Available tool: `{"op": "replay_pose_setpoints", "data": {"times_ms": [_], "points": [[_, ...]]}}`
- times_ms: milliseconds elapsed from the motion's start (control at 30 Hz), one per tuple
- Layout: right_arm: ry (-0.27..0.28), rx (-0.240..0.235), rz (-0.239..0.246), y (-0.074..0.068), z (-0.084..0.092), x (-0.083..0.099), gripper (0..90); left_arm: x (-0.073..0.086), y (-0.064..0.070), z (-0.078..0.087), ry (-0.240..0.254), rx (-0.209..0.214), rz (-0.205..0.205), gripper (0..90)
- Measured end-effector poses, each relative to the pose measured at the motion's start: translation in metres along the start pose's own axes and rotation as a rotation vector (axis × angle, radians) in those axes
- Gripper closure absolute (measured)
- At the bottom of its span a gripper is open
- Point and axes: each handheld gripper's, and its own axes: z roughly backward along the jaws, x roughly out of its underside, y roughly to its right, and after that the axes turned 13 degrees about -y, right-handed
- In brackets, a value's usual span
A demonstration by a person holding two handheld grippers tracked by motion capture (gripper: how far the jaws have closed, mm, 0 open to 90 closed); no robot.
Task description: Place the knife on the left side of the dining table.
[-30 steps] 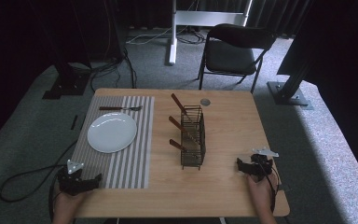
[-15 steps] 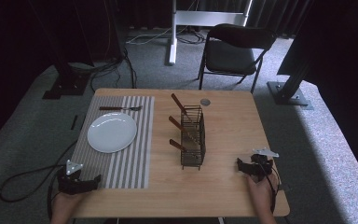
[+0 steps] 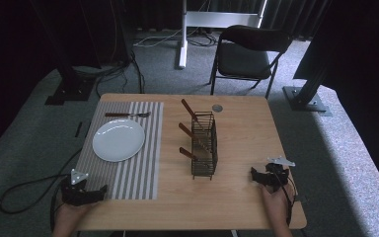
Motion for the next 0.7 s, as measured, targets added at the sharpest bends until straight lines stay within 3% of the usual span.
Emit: {"op": "replay_pose_setpoints", "data": {"times_ms": [167, 333, 700], "points": [[0.0, 0.0, 0.0, 0.0, 0.0, 0.0, 11.4, 0.0, 0.0, 0.001, -0.008, 0.008, 0.003, 0.1], [0.0, 0.0, 0.0, 0.0, 0.0, 0.0, 11.4, -0.003, 0.005, 0.005, -0.018, 0.023, -0.026, 0.6], [0.0, 0.0, 0.0, 0.0, 0.0, 0.0, 11.4, -0.025, 0.023, 0.017, 0.017, 0.099, -0.082, 1.1]]}}
